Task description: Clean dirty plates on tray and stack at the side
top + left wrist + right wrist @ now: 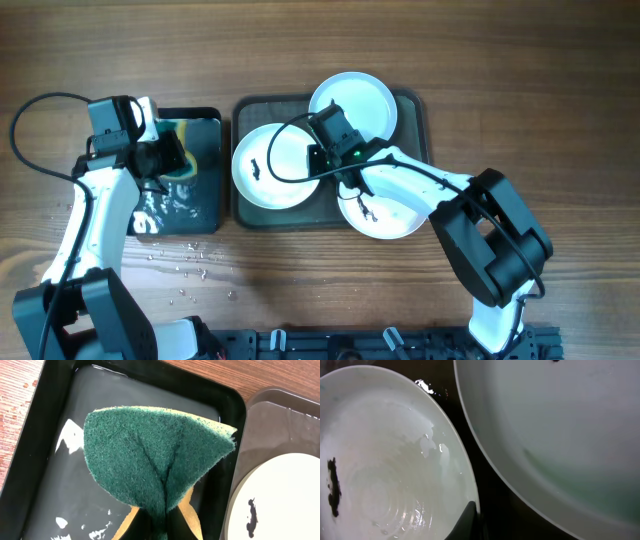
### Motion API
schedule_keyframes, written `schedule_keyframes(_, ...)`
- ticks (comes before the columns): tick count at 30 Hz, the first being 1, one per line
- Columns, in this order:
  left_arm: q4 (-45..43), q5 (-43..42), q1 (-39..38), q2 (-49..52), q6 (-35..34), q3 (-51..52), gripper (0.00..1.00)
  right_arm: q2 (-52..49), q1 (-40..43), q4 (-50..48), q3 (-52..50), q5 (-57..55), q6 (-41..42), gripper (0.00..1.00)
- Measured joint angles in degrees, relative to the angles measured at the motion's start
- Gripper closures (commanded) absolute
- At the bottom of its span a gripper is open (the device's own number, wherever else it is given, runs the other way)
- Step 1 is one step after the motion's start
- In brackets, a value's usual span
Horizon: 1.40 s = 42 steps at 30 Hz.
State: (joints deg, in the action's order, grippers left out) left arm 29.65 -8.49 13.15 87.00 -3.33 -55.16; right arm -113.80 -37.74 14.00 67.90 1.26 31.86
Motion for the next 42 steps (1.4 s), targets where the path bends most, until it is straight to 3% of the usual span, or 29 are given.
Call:
schedule_keyframes(29,4.3,0.0,0.0,0.0,-0.2,0.0,0.96,0.0,0.0,-0.2,0.0,0.0,0.0,0.96)
schedule_keyframes(42,6.4,3.8,0.0,0.6,-13.3,0.0,0.96,0.0,0.0,-0.3,0.0,0.0,0.0,0.96)
